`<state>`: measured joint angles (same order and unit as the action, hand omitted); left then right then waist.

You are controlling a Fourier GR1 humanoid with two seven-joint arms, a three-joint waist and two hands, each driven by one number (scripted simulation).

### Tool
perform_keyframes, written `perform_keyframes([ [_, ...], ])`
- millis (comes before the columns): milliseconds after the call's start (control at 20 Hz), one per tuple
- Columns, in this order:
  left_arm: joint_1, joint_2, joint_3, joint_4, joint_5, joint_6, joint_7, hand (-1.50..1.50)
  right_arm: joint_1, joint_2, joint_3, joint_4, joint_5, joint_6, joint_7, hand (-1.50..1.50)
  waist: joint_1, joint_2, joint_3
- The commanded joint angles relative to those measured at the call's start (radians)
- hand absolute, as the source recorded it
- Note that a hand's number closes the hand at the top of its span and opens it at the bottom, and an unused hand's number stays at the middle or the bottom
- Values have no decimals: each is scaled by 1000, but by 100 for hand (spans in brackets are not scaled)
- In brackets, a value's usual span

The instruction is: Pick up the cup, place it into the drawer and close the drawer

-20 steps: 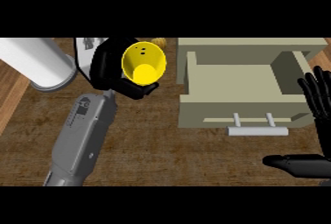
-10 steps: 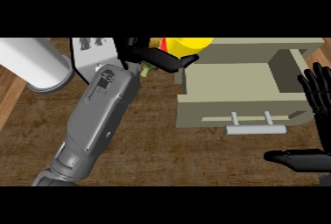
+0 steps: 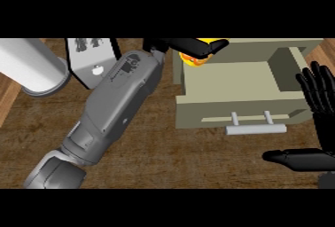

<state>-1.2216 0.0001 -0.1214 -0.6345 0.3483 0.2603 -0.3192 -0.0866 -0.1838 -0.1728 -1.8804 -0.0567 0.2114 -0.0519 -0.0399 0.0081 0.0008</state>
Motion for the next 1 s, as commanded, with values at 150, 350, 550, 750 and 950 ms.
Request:
perform_keyframes([
  [150,-57,0,-130,171,113,44,-81,150,-47,-18,1,12,-15,19,19,-150,-21,5,0],
  [350,-40,0,-233,157,185,71,-39,150,-7,11,5,10,-13,11,-12,-150,-18,2,0],
  [550,-115,0,-287,237,174,146,12,150,-7,3,19,-31,-5,15,17,-150,-46,7,1],
  [750,-46,0,-391,232,185,117,-15,-150,-82,16,36,43,43,-19,-3,-150,-32,10,0],
  [950,-87,0,-460,228,210,151,74,-150,-21,12,34,-9,13,15,-12,-150,-58,10,1],
])
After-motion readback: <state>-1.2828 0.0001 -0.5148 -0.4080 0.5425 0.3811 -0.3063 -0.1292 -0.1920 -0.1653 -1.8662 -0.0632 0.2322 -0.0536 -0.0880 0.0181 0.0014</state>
